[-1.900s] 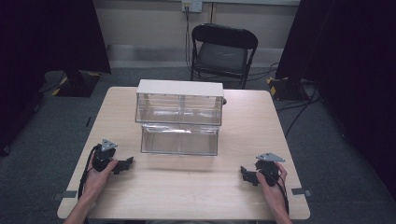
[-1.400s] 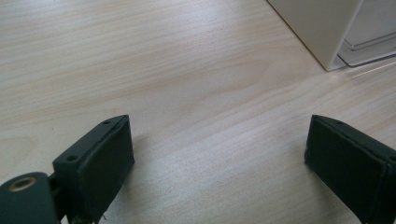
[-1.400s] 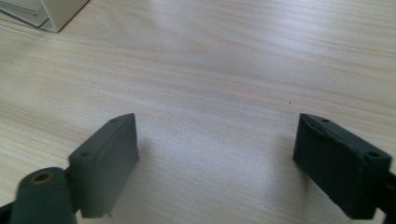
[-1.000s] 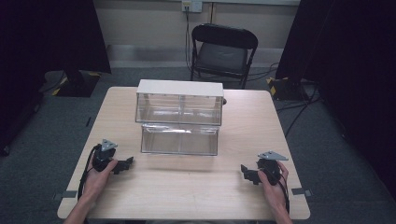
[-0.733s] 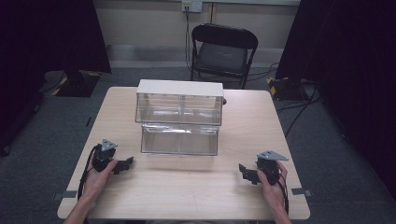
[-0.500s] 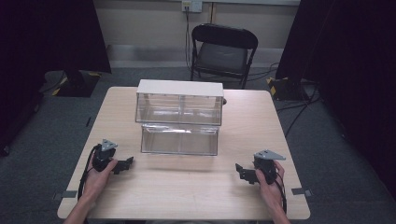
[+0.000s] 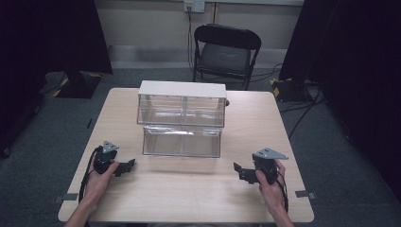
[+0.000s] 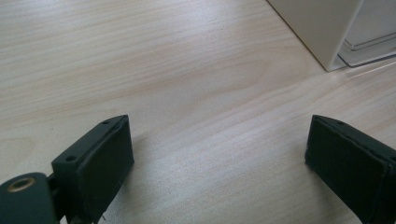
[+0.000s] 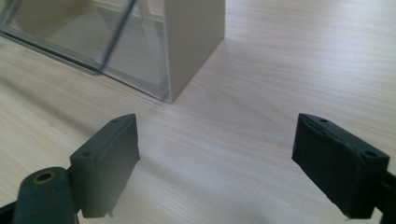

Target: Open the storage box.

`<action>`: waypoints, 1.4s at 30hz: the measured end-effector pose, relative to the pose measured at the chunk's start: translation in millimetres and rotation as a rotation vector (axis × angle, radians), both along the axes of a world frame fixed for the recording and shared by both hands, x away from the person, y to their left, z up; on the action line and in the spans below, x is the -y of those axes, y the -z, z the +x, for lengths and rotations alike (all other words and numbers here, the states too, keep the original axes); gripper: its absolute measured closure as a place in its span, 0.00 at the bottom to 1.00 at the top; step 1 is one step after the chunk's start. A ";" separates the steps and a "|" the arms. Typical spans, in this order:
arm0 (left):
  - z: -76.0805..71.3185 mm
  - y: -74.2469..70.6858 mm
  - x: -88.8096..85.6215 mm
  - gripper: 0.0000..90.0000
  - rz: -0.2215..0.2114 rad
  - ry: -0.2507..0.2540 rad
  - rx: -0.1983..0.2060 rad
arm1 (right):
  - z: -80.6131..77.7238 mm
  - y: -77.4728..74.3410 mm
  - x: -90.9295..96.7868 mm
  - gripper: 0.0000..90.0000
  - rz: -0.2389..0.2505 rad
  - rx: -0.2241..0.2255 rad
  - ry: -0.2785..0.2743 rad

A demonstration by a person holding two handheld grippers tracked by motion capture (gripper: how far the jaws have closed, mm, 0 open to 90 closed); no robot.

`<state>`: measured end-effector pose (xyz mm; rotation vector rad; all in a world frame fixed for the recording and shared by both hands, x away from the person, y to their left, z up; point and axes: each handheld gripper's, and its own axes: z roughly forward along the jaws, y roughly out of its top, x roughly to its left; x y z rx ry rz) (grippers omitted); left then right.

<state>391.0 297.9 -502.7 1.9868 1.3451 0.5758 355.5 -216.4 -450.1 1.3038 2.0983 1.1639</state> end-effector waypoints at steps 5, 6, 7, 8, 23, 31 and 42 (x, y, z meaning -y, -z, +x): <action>0.0 0.0 0.0 0.08 0.000 0.000 0.000 | -1.5 -7.4 -7.8 0.16 0.011 0.014 -0.033; 0.0 0.0 0.0 0.08 0.001 0.000 0.000 | -1.4 -8.8 -9.0 0.16 0.012 0.016 -0.039; 0.0 0.0 0.0 0.08 0.000 0.000 0.000 | -1.5 -10.9 -9.8 0.16 0.012 0.017 -0.045; 0.0 0.0 0.0 0.08 0.001 0.000 0.000 | -1.8 -13.2 -10.7 0.16 0.014 0.020 -0.046; 0.0 0.0 0.0 0.08 0.000 0.000 0.000 | 7.7 -27.0 -41.8 0.16 0.026 0.022 -0.126; 0.0 0.0 0.0 0.08 0.000 0.000 0.000 | 16.9 -18.4 -65.3 0.16 -0.007 -0.003 -0.164; 0.0 0.0 0.0 0.08 0.000 0.000 0.000 | 28.2 -1.1 -90.8 0.16 -0.058 -0.037 -0.182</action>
